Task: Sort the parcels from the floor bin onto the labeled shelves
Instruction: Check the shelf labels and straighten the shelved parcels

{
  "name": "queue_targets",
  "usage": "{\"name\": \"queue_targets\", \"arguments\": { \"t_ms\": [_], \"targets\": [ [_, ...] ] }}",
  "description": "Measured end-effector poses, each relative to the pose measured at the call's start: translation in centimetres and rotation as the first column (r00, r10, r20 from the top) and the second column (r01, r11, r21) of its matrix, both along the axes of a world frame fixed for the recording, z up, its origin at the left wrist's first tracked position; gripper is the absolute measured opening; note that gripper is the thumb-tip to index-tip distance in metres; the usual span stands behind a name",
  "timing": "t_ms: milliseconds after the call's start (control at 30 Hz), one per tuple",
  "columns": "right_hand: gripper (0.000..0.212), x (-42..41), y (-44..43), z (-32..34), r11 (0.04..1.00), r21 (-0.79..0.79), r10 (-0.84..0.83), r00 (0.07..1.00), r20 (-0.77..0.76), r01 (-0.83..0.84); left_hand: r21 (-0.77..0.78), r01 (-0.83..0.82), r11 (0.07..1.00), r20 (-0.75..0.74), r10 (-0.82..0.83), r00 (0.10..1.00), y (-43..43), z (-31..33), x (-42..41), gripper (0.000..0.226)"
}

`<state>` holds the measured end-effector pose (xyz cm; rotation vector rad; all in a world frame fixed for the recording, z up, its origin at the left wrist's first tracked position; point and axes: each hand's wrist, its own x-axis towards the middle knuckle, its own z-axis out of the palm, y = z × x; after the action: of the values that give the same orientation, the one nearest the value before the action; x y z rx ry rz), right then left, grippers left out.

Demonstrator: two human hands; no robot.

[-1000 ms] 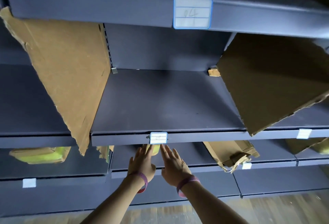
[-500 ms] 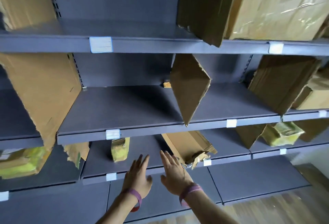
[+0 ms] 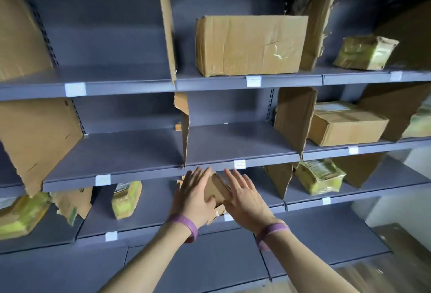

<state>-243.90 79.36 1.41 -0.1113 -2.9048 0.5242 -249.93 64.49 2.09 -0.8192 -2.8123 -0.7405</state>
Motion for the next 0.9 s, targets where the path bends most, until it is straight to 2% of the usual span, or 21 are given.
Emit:
{"name": "queue_targets", "arguments": {
  "t_ms": [100, 233, 500, 633, 800, 900],
  "targets": [
    [0.075, -0.4, 2.6, 3.3, 0.999, 0.045, -0.002, 0.996, -0.088, 0.006, 0.034, 0.019, 0.999, -0.083, -0.017, 0.996, 2.9, 3.8, -0.2, 0.067],
    [0.079, -1.7, 5.8, 7.5, 0.999, 0.027, -0.031, 0.986, -0.164, 0.036, 0.051, 0.053, 0.997, -0.178, -0.043, 0.983, 5.9, 9.0, -1.9, 0.068],
    [0.076, -6.1, 13.3, 15.1, 0.982, 0.155, -0.065, 0.96, -0.271, 0.11, 0.131, 0.034, 0.991, -0.377, 0.018, 0.926, 9.3, 16.2, -8.4, 0.066],
    [0.078, -7.8, 16.3, 17.7, 0.973, 0.167, -0.101, 0.943, -0.318, 0.16, 0.109, 0.032, 0.994, -0.471, 0.024, 0.882, 10.9, 18.1, -11.2, 0.065],
    [0.08, -9.9, 19.2, 19.0, 0.942, 0.28, -0.095, 0.946, -0.311, 0.186, 0.036, -0.048, 0.998, -0.495, 0.059, 0.867, 12.4, 17.9, -14.0, 0.068],
    [0.08, -11.2, 20.7, 19.4, 0.911, 0.363, -0.083, 0.95, -0.302, 0.195, 0.046, -0.098, 0.994, -0.491, 0.108, 0.864, 12.8, 17.4, -15.3, 0.07]
  ]
}}
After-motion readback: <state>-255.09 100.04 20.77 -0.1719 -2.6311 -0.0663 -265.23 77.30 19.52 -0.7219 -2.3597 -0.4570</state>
